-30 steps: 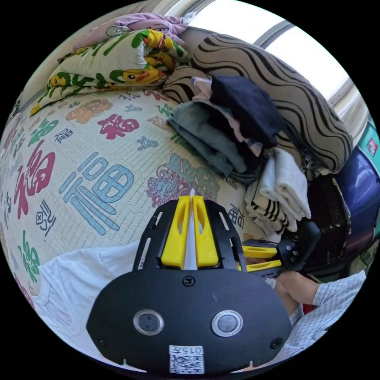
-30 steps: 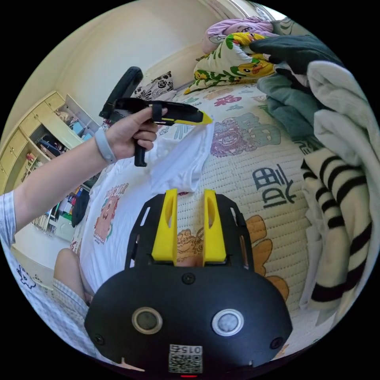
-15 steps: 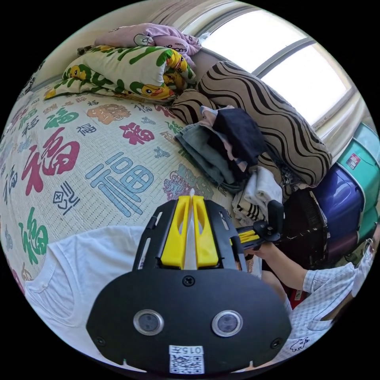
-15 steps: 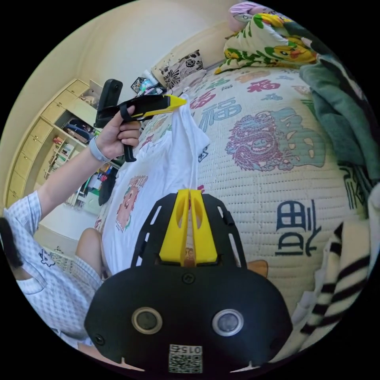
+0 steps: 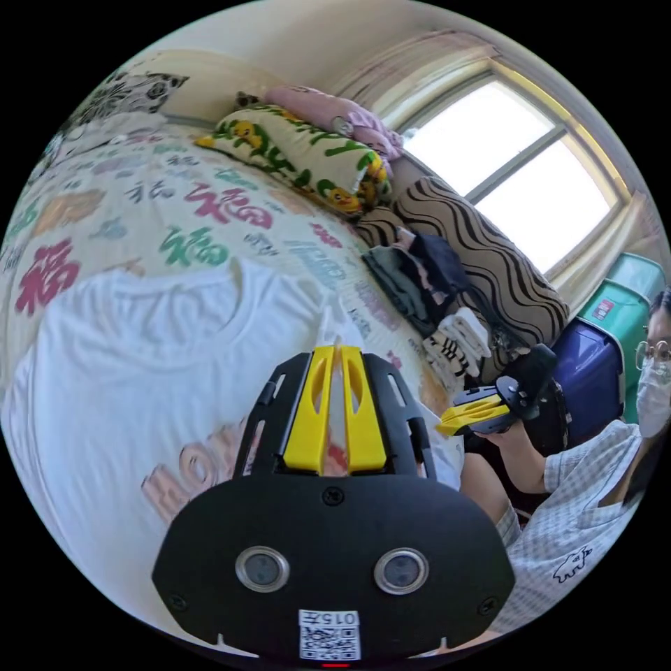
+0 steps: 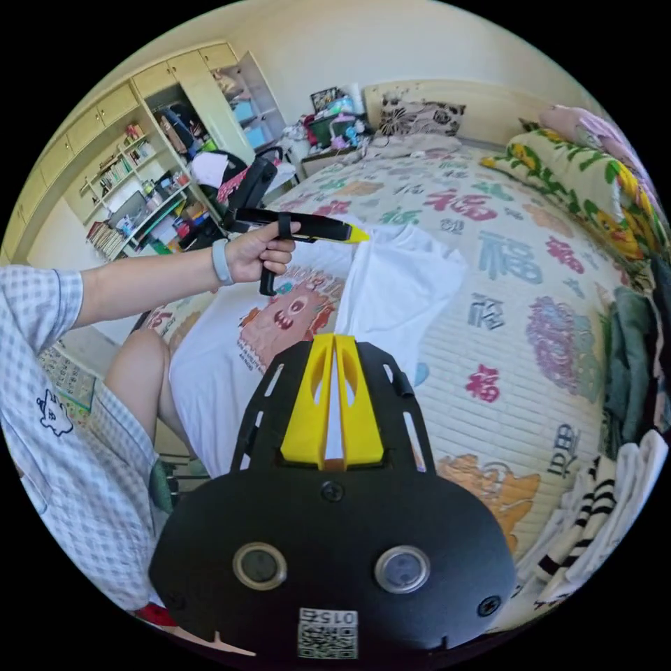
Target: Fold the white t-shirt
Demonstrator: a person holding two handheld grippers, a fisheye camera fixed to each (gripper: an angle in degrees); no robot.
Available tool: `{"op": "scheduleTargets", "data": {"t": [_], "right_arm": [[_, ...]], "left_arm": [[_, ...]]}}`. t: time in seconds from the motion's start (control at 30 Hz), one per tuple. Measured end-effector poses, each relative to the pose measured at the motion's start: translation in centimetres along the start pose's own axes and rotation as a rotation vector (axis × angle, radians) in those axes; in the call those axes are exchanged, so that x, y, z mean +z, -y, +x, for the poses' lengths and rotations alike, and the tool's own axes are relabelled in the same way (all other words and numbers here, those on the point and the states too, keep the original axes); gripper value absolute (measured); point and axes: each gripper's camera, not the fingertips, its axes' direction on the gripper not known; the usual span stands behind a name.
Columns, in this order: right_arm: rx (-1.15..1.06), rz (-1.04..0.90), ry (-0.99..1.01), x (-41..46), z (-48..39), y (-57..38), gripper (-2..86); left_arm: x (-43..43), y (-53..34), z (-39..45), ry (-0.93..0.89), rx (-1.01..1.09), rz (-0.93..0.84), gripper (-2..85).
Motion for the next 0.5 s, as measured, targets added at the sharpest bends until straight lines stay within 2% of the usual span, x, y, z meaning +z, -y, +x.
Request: {"op": "scheduleTargets", "data": {"t": [0.07,0.17,0.3,0.4,0.5], "right_arm": [[-0.015,-0.107,0.029,3.3,-0.5,0.6,2.0],[-0.044,-0.238,0.079,6.4,-1.0,1.0,4.6],[0.001,-0.111,0.050,6.9,-0.3,2.6,3.1],[0.062,-0.054,0.042,8.8,0.4,5.2,0.7],[0.098,-0.097,-0.007,12.8,0.4,7.5,-0.1]], "left_arm": [[-2.1,-3.8,-2.7,0.083,-0.085,-0.005,5.6],[-4.5,-6.6,-4.2,0.089,-0.095,0.014,6.9],[-5.1,-7.5,-3.4,0.076,-0.014,0.029,6.7],[-3.6,-7.8,-3.3,0.054,0.002,-0.043,6.2],[-3.1,-9.3,-4.3,0.167,-0.012,-0.120,3.6]]}}
